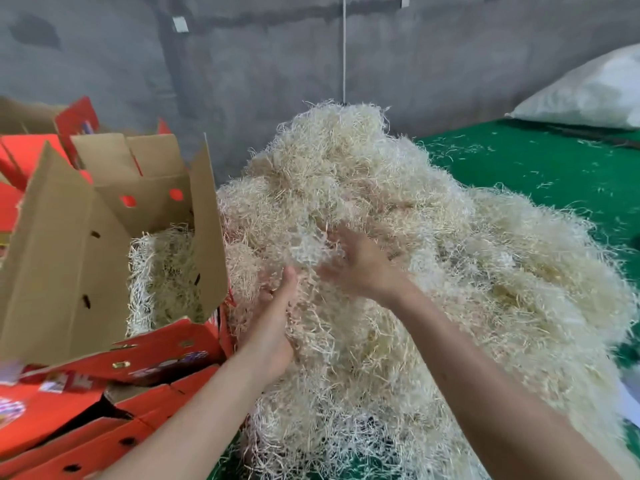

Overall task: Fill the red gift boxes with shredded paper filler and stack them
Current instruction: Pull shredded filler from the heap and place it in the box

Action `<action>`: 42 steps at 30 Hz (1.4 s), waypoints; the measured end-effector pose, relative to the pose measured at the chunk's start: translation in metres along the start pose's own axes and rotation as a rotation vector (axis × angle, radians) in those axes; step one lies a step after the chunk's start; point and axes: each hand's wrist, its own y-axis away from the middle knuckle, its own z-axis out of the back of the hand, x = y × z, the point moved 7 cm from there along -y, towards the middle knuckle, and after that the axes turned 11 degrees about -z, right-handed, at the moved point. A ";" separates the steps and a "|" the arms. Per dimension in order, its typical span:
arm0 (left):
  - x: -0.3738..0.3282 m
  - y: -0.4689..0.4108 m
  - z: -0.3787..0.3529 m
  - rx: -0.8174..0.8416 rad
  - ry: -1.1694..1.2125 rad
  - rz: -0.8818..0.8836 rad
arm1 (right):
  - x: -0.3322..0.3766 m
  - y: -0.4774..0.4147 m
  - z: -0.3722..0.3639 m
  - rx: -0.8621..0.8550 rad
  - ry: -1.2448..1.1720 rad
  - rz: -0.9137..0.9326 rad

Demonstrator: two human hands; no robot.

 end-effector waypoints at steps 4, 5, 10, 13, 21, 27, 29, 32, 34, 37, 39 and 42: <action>0.011 0.002 0.005 -0.037 0.184 0.161 | 0.002 0.030 -0.028 0.439 -0.294 0.144; 0.010 0.004 0.010 -0.090 0.166 0.151 | -0.001 0.028 -0.017 0.404 -0.412 0.135; 0.010 0.008 0.029 -0.213 0.224 0.097 | -0.060 0.008 0.014 0.050 0.149 0.012; 0.011 0.016 0.023 -0.196 0.204 0.059 | -0.120 0.008 -0.027 0.201 0.720 -0.139; 0.009 0.032 0.020 -0.125 0.168 -0.043 | -0.071 0.028 0.045 -0.092 0.590 -0.002; -0.001 0.035 0.000 0.023 0.162 -0.013 | -0.045 0.031 -0.016 0.147 0.247 0.086; -0.011 0.041 -0.002 0.046 0.123 -0.034 | -0.076 0.019 -0.031 0.164 0.304 0.004; -0.026 0.049 0.003 0.008 0.076 -0.104 | -0.127 0.005 -0.025 0.059 0.310 -0.144; -0.032 0.054 0.000 0.028 0.029 -0.101 | -0.146 -0.002 -0.012 -0.044 0.277 -0.210; -0.041 0.058 -0.002 0.011 0.077 -0.150 | -0.160 -0.004 -0.004 -0.095 0.321 -0.240; -0.051 0.056 -0.004 0.007 0.093 -0.176 | -0.166 0.003 -0.010 -0.159 0.463 -0.205; -0.066 0.056 -0.010 -0.003 0.051 -0.256 | -0.155 0.015 -0.018 -0.087 0.500 -0.166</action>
